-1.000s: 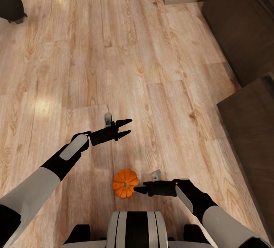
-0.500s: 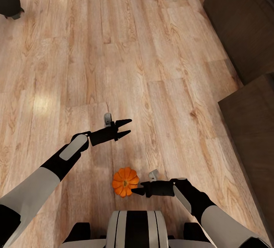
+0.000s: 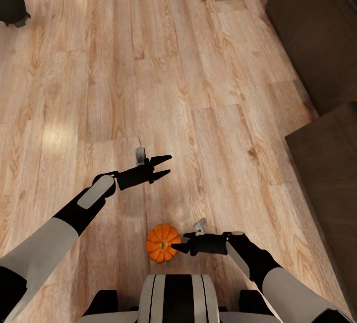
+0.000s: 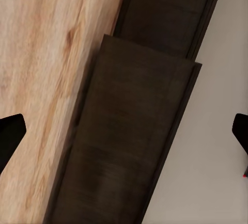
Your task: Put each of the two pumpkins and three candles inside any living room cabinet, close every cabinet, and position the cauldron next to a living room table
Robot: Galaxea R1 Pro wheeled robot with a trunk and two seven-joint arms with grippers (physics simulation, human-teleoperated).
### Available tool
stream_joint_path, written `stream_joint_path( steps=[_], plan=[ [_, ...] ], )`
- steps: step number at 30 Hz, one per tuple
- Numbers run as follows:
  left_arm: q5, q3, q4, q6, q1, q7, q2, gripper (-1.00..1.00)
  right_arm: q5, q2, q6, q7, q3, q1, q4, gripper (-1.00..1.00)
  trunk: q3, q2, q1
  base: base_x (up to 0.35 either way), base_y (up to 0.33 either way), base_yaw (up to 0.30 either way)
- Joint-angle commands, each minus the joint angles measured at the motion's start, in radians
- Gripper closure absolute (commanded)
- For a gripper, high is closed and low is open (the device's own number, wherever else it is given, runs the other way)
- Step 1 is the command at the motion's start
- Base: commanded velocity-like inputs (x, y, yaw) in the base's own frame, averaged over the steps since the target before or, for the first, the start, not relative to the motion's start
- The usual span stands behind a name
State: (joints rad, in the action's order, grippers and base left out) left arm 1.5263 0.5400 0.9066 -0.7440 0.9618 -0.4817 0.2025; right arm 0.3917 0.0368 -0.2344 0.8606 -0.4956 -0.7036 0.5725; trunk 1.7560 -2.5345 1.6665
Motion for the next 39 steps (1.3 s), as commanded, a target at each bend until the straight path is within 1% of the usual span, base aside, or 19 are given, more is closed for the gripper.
stream_joint_path(
  steps=[1,8,22,23,30,39],
  plan=[
    [0.000,0.000,0.000,0.000,0.000,0.000,0.000,-1.00,0.000,0.000,0.001,-0.001,0.000,0.000,0.000,-1.00,0.000,0.000,0.000,0.043,0.000,0.000],
    [0.000,0.000,0.000,0.000,0.000,0.000,0.001,-1.00,0.001,0.000,0.003,-0.005,0.000,0.000,0.000,-1.00,0.000,0.000,0.000,0.151,0.016,0.000],
    [0.001,0.000,0.000,0.000,0.000,0.000,0.001,-1.00,0.001,-0.001,0.004,-0.023,0.003,0.001,-0.014,-1.00,0.000,0.000,0.000,0.009,0.001,0.000],
    [0.005,0.000,0.000,0.000,0.000,0.000,0.000,-1.00,0.001,-0.001,0.005,-0.023,0.003,0.001,-0.014,-1.00,0.004,0.000,0.000,0.000,0.000,0.000],
    [0.004,0.000,0.000,0.000,0.000,0.000,0.000,-1.00,0.000,-0.001,0.005,-0.023,0.003,0.001,-0.012,-1.00,0.031,-0.002,0.004,0.000,0.000,0.000],
    [0.002,0.000,0.000,0.000,0.000,0.000,0.000,-1.00,-0.001,-0.003,0.004,-0.024,0.000,0.001,-0.003,-1.00,0.031,-0.002,0.004,0.000,0.000,0.000]
  ],
)
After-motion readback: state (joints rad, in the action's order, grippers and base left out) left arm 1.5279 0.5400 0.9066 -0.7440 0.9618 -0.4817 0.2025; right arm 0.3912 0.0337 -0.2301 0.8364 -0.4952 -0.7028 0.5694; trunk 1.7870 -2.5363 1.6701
